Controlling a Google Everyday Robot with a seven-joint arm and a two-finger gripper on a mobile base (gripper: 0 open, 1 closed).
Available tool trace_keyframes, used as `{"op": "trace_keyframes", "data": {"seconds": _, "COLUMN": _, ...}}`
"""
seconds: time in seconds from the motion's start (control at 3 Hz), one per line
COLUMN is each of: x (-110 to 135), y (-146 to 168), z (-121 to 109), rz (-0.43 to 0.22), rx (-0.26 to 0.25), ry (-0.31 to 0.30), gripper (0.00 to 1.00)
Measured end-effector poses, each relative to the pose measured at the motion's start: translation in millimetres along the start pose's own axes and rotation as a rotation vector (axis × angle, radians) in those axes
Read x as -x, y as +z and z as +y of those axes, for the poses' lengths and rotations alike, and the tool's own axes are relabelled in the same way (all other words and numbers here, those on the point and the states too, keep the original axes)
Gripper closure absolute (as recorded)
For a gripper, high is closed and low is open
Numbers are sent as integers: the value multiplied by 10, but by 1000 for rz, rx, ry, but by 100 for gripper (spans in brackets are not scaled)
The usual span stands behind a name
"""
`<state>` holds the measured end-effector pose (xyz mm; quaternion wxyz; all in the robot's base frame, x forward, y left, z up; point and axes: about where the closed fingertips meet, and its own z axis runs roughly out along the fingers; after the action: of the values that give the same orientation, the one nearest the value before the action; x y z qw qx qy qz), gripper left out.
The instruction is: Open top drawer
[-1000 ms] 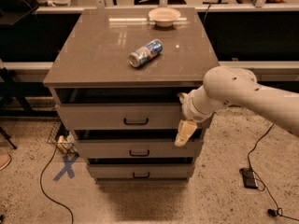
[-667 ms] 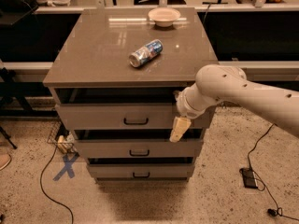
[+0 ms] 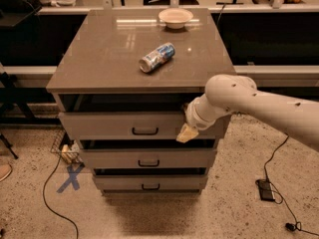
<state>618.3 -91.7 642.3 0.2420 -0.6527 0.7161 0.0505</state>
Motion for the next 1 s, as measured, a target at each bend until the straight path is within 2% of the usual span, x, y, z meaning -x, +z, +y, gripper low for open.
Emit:
{"op": "trace_keyframes", "data": {"seconds": 0.67, "x": 14, "y": -71, "z": 25, "rz": -1, "rx": -1, "ry": 5, "gripper": 88}}
{"op": "trace_keyframes", "data": {"seconds": 1.0, "x": 26, "y": -96, "z": 18, "rz": -1, "rx": -1, "ry": 5, "gripper": 100}}
